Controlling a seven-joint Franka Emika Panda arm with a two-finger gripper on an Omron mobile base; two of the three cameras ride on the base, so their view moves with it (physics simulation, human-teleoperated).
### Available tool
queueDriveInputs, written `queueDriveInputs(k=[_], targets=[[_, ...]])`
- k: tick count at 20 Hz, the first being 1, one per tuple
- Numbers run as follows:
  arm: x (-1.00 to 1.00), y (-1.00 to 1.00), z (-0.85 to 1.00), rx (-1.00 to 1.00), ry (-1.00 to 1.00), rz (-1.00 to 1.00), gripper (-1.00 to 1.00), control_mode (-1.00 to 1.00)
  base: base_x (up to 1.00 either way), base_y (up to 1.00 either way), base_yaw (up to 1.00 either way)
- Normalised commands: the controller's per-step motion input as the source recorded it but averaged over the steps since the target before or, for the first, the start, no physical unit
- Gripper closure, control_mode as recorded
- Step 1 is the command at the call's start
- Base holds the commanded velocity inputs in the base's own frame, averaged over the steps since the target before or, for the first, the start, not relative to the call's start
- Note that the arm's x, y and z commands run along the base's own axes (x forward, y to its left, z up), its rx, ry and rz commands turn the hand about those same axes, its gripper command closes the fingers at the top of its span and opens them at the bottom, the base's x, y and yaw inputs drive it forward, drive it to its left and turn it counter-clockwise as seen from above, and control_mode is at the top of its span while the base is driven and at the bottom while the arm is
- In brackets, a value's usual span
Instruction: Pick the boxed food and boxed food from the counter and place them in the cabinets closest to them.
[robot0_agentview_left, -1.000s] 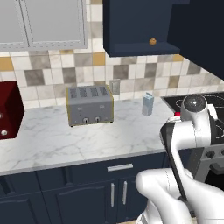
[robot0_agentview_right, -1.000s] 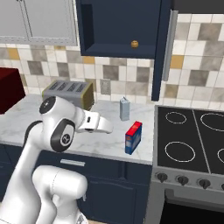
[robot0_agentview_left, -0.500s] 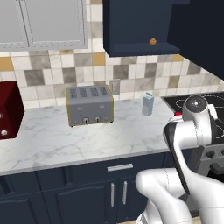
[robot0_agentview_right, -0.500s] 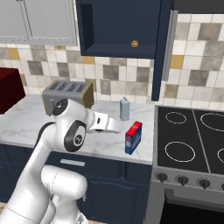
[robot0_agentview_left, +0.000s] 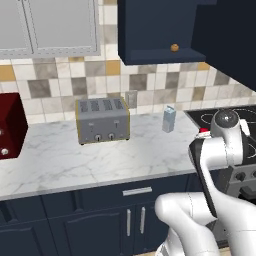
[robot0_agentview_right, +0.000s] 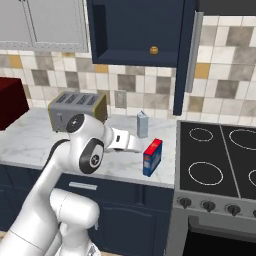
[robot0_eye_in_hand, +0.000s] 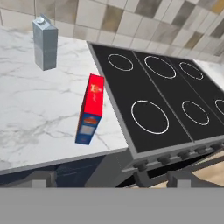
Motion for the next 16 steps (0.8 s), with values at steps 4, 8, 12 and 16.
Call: queueDriveInputs(k=[4,8,12,16], targets=[[0.00,0.00,0.00,0.04,0.00,0.00,-1.00,-1.00,0.00,0.00,0.00],[0.00,-0.06,0.00,0.08,0.00,0.00,-1.00,-1.00,0.00,0.00,0.00],[0.00,-0.09,-0.01,0.10,0.00,0.00,-1.00,-1.00,0.00,0.00,0.00],[0.00,-0.10,0.00,0.11,0.00,0.00,-1.00,-1.00,0.00,0.00,0.00]])
